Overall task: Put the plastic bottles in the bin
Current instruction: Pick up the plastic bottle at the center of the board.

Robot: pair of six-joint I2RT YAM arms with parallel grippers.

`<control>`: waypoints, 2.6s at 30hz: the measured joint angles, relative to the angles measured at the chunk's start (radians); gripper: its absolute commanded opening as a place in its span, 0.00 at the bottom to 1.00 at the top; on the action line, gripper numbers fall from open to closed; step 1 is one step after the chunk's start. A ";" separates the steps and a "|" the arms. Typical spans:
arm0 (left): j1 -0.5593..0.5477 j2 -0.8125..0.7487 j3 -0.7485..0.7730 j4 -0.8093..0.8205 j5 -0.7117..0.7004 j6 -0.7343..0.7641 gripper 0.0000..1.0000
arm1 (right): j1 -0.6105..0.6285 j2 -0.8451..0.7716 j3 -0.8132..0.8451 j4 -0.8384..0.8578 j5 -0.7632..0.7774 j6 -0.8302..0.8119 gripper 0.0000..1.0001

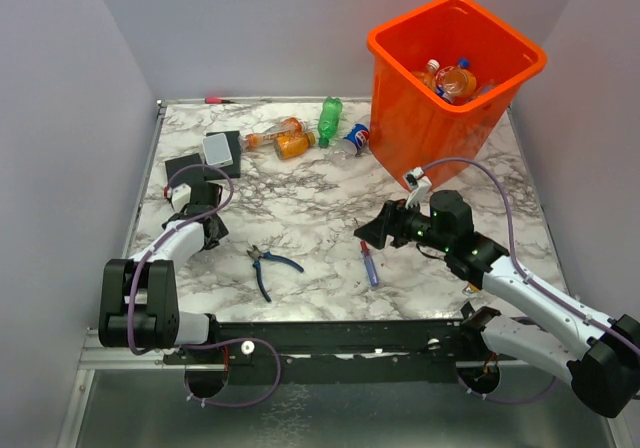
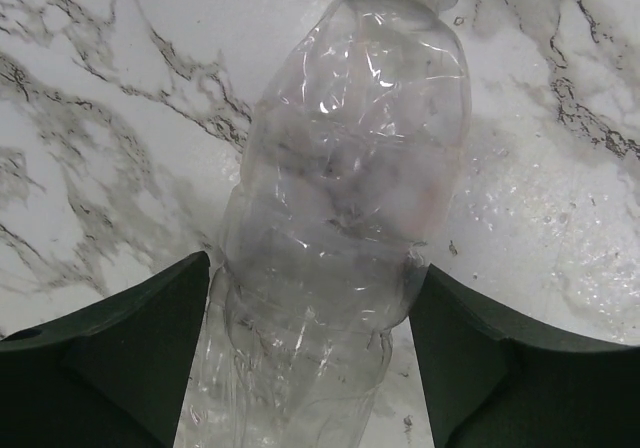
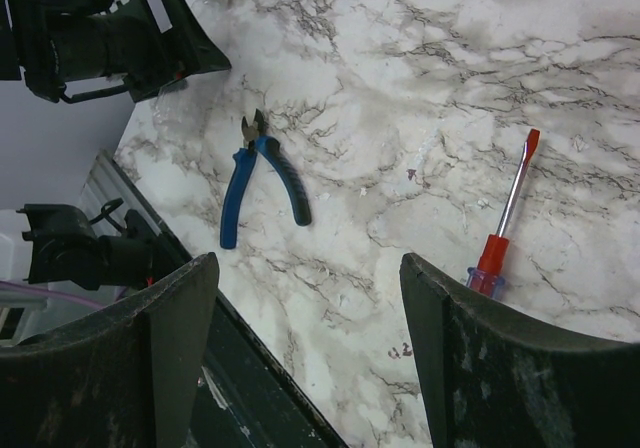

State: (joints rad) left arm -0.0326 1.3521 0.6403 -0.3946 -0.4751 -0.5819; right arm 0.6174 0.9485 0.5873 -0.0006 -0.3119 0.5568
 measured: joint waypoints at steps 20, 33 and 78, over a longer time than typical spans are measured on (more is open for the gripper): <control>-0.301 -0.357 0.127 0.103 0.074 0.018 0.35 | 0.000 0.085 0.138 -0.049 0.012 -0.035 0.76; -0.441 -0.454 -0.116 0.762 0.790 0.163 0.33 | 0.000 0.028 0.231 0.010 -0.044 -0.079 0.79; -0.611 -0.578 -0.354 1.297 0.892 0.183 0.28 | 0.202 0.362 0.681 0.069 0.074 -0.174 0.69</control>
State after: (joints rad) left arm -0.6434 0.7742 0.2867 0.9020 0.4171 -0.3992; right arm 0.8192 1.3109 1.2682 0.0689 -0.2382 0.3832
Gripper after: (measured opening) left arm 0.487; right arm 0.722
